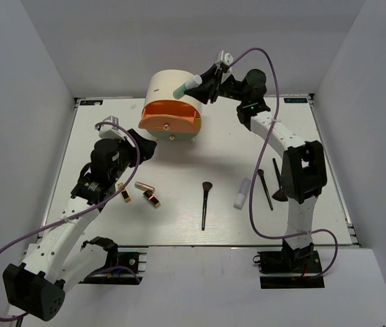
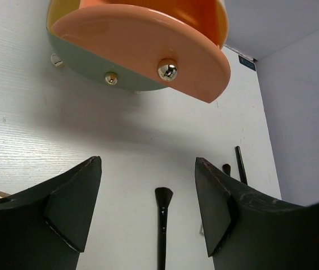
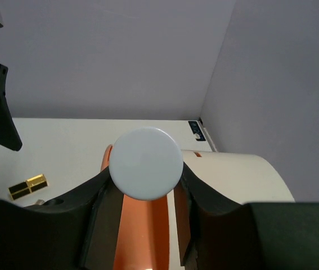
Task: Organize the makeup
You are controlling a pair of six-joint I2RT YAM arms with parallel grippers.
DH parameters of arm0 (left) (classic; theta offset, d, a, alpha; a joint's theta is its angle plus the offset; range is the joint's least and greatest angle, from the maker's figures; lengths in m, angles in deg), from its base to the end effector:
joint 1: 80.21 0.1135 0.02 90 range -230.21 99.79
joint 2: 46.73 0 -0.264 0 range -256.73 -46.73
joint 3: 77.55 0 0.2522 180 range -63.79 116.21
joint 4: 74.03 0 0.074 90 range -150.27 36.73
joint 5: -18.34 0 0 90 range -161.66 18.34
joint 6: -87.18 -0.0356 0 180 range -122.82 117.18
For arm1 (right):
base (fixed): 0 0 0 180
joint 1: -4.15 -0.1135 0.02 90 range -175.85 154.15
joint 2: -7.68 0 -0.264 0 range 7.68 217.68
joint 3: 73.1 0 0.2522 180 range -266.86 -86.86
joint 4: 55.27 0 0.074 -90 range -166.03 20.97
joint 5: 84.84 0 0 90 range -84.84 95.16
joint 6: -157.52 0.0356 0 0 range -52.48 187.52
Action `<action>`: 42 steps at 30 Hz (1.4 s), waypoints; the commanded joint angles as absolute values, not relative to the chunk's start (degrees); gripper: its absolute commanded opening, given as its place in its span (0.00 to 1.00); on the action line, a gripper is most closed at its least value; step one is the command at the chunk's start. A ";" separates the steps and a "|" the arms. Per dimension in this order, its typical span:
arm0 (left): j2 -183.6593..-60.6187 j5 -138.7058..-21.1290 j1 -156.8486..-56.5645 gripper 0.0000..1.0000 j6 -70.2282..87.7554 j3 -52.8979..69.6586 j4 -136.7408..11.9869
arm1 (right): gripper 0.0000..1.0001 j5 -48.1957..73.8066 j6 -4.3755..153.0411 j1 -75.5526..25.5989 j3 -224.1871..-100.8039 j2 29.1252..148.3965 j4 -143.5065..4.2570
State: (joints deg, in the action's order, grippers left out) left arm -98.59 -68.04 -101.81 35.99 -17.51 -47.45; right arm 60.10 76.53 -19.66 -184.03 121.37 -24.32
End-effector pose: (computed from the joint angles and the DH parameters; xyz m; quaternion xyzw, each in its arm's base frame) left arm 0.1966 -0.0754 0.3224 -0.1396 0.7988 -0.2720 0.5182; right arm 0.4102 0.2129 0.3877 -0.4512 0.4009 0.4423 0.6633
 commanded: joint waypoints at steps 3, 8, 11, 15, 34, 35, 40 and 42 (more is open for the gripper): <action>-96.57 -68.05 -102.09 0.77 35.42 -16.68 -47.97 | 0.00 56.67 86.06 -21.34 -189.95 123.69 -16.38; -96.83 -68.40 -102.09 0.77 35.68 -17.38 -49.19 | 0.00 55.88 85.80 -21.69 -191.97 125.54 -17.35; -97.62 -69.02 -102.09 0.77 35.68 -17.12 -49.90 | 0.00 55.88 86.24 -21.95 -192.50 126.07 -17.79; -98.50 -69.46 -102.09 0.77 35.42 -16.86 -50.69 | 0.00 56.49 86.41 -22.57 -194.35 127.30 -18.93; -97.98 -69.11 -102.09 0.77 35.68 -17.82 -52.36 | 0.00 63.60 69.92 -23.45 -207.00 127.65 -51.73; -97.89 -69.11 -102.09 0.77 35.68 -18.00 -52.28 | 0.00 63.44 64.06 -23.53 -207.53 126.52 -55.63; -96.39 -68.76 -102.09 0.77 35.77 -19.23 -52.19 | 0.00 61.16 48.73 -23.80 -214.02 125.01 -78.14; -96.30 -68.93 -102.09 0.77 35.77 -19.58 -52.19 | 0.00 59.58 44.26 -23.89 -214.57 124.49 -83.87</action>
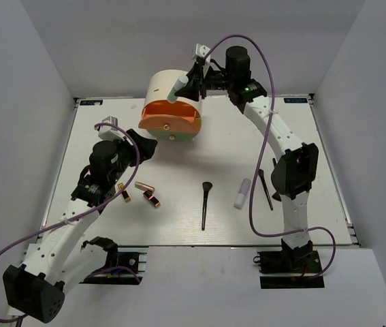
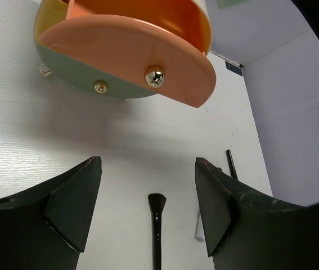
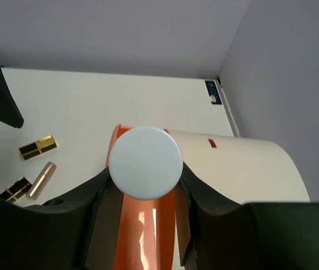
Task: Organize the makeup
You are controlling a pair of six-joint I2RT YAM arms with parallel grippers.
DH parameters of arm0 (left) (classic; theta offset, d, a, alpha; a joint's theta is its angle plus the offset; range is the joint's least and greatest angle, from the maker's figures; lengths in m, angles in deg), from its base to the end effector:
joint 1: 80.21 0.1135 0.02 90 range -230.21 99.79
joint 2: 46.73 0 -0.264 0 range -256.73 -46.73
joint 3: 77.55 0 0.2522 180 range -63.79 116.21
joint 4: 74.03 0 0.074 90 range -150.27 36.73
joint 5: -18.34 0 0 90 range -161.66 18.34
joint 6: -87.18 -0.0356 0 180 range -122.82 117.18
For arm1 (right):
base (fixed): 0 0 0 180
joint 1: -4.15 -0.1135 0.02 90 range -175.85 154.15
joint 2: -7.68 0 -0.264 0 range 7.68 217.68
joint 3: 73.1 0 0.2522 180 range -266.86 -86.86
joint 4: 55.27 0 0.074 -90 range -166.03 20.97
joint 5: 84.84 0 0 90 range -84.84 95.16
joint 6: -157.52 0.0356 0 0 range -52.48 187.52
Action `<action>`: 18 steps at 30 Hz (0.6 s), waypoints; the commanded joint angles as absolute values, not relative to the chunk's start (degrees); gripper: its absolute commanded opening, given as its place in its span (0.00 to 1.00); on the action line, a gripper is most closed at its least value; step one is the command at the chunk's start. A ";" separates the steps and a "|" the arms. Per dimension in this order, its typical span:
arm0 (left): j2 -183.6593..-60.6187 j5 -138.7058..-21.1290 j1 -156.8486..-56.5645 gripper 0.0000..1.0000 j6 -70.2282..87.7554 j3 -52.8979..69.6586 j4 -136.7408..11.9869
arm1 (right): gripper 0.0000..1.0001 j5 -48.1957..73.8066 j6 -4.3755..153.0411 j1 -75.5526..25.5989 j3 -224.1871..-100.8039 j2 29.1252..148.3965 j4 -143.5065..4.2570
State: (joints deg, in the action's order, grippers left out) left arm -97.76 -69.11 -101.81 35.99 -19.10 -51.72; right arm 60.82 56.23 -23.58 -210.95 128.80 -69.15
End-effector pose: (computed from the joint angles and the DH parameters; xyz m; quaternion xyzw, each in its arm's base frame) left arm 0.1958 -0.0758 0.3232 -0.1320 0.7816 -0.2913 0.5355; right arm 0.4218 0.2549 0.4168 -0.5224 0.4616 0.4101 0.5881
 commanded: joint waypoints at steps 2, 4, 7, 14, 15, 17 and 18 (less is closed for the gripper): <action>-96.22 -69.11 -102.09 0.77 35.68 -19.67 -52.27 | 0.00 56.59 42.39 -23.89 -214.39 123.96 -86.42; -96.22 -69.20 -102.09 0.77 35.59 -19.67 -52.36 | 0.00 54.66 41.33 -23.89 -214.39 123.96 -87.22; -96.13 -69.11 -102.09 0.77 35.33 -19.58 -52.54 | 0.00 53.95 41.33 -23.89 -213.69 123.78 -87.75; -95.95 -69.19 -102.09 0.77 35.42 -19.76 -52.80 | 0.00 56.75 44.48 -24.41 -211.68 122.99 -84.16; -95.86 -69.20 -102.09 0.77 35.42 -19.76 -52.89 | 0.00 58.15 46.14 -24.68 -210.62 122.73 -79.71; -95.95 -69.28 -102.09 0.77 35.42 -19.67 -53.24 | 0.00 59.47 54.65 -24.33 -207.20 121.42 -71.80; -95.95 -69.20 -102.09 0.77 35.33 -19.49 -53.33 | 0.00 61.40 58.78 -23.98 -202.31 120.80 -65.75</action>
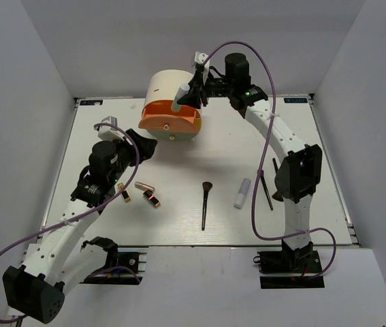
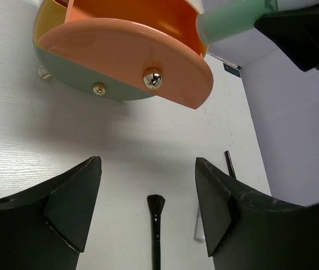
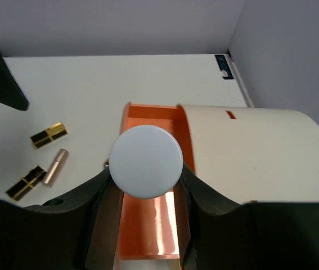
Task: Organize the makeup
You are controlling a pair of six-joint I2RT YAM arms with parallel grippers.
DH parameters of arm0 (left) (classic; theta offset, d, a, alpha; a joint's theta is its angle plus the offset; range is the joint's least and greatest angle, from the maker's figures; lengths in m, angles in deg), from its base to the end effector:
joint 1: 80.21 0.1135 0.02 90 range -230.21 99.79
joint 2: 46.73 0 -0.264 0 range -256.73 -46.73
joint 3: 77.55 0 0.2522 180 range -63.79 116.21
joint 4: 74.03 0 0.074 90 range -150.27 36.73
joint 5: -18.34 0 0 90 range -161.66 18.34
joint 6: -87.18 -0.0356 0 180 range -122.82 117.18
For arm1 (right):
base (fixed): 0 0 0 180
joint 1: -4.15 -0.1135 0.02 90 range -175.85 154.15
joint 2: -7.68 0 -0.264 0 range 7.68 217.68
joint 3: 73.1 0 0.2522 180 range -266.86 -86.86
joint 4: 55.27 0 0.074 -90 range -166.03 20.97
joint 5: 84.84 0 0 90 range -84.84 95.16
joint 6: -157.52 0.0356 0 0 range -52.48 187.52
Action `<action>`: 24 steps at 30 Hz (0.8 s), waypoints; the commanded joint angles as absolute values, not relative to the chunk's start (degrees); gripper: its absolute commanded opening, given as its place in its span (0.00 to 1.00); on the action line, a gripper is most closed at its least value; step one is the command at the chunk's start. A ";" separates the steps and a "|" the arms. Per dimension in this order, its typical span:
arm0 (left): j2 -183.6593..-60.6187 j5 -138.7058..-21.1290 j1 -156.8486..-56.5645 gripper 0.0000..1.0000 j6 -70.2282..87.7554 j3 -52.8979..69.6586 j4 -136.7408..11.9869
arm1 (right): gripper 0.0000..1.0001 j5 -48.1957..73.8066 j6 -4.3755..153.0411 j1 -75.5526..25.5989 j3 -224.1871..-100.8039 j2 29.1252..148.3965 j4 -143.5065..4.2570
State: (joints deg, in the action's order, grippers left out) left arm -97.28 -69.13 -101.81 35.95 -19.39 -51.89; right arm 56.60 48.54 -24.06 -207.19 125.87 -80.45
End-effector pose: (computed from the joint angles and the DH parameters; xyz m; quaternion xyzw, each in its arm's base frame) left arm 0.1942 -0.0752 0.3233 -0.1314 0.7798 -0.2925 0.5377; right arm 0.4118 0.2525 0.3998 -0.5323 0.5166 0.3766 0.5549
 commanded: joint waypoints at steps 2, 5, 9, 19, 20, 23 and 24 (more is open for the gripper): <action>-96.30 -69.46 -102.09 0.77 34.72 -19.14 -54.64 | 0.00 62.55 66.98 -23.97 -199.72 120.62 -53.68; -97.79 -71.30 -102.09 0.80 30.08 -16.95 -57.45 | 0.00 66.41 80.81 -24.06 -200.33 122.90 -42.52; -100.43 -79.10 -102.09 0.87 22.07 -14.14 -63.51 | 0.00 68.44 92.46 -23.54 -203.57 126.32 -31.08; -101.93 -92.48 -101.21 0.94 -1.21 -16.06 -76.97 | 0.00 74.51 103.29 -22.31 -201.74 126.25 -19.64; -101.84 -92.75 -101.21 0.95 -2.45 -16.33 -77.41 | 0.00 74.51 103.29 -21.96 -201.39 125.81 -19.20; -102.10 -94.06 -101.21 0.95 -8.43 -16.59 -78.03 | 0.00 74.95 104.69 -21.87 -201.12 125.72 -17.62; -102.28 -94.50 -101.74 0.96 -9.57 -16.50 -77.85 | 0.00 75.21 105.48 -21.60 -201.12 125.72 -17.27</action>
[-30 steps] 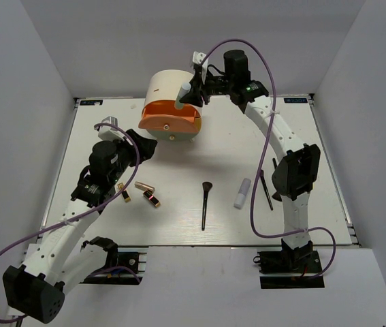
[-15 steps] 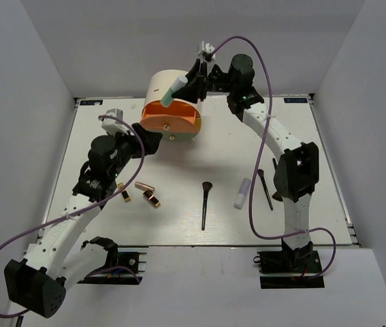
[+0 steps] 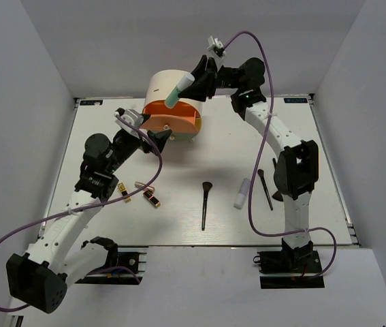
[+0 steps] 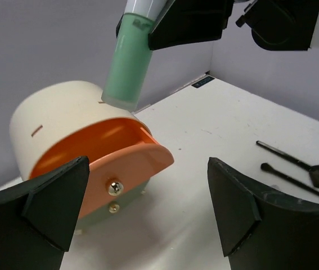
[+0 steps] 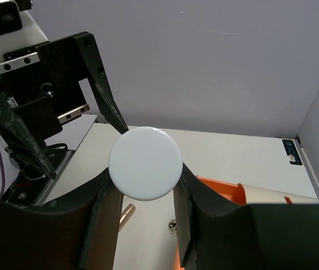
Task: Organize the makeup
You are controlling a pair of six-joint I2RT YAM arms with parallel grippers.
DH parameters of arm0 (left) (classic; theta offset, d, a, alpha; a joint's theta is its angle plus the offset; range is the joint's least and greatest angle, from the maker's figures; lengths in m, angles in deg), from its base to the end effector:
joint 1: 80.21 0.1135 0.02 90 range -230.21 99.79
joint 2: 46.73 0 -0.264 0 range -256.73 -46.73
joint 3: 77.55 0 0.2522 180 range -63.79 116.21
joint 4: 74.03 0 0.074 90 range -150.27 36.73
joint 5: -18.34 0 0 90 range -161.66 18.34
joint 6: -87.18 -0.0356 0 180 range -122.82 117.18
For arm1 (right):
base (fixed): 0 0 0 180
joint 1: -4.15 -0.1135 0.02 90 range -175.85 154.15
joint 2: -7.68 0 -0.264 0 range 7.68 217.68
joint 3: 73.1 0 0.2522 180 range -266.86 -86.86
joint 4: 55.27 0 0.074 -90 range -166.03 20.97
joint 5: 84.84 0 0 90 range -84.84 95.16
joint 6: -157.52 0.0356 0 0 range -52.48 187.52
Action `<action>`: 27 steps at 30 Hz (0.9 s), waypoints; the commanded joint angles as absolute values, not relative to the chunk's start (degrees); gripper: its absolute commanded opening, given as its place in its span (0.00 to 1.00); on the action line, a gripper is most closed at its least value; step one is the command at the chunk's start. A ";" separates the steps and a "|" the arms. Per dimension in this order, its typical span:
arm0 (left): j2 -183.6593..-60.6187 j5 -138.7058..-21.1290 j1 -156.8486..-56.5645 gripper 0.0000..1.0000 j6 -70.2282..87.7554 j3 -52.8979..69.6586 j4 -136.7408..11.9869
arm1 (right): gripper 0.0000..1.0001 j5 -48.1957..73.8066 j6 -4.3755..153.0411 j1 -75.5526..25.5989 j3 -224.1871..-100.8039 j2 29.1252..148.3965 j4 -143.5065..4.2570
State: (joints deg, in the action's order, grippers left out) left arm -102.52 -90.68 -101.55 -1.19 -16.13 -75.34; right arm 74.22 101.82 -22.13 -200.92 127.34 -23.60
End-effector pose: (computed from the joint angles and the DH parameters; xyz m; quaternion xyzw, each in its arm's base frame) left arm 0.2095 -0.0943 0.3696 0.2338 0.6231 -0.2544 0.7017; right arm 0.4039 0.2365 0.4343 -0.4877 0.3843 0.5838 0.5231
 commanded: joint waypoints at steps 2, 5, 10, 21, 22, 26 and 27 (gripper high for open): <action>-102.81 -95.47 -101.74 0.96 -12.74 -16.07 -77.33 | 0.00 75.65 106.27 -21.60 -201.03 125.80 -16.48; -103.60 -95.83 -101.74 0.96 -14.24 -15.80 -78.02 | 0.00 76.44 108.73 -21.78 -200.85 125.98 -14.02; -105.53 -95.04 -101.74 0.96 -15.47 -15.63 -80.05 | 0.00 79.34 115.23 -22.22 -200.42 126.24 -8.84; -111.68 -94.85 -102.27 0.95 -14.34 -12.03 -83.74 | 0.00 84.17 122.27 -24.50 -194.53 125.10 0.40; -112.03 -95.12 -102.27 0.95 -13.98 -11.76 -84.00 | 0.00 84.18 121.93 -24.68 -194.27 125.19 0.58; -112.83 -96.26 -102.27 0.94 -11.70 -11.06 -84.88 | 0.00 83.83 120.87 -25.29 -194.18 125.72 0.23; -113.09 -96.70 -102.27 0.93 -11.35 -10.79 -84.88 | 0.00 83.74 120.87 -25.29 -194.26 125.98 0.23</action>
State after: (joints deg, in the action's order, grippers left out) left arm -113.63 -95.05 -102.10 -13.21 -13.92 -82.08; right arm 83.60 120.27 -24.38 -193.84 127.34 -3.38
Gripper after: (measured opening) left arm 0.939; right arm 0.423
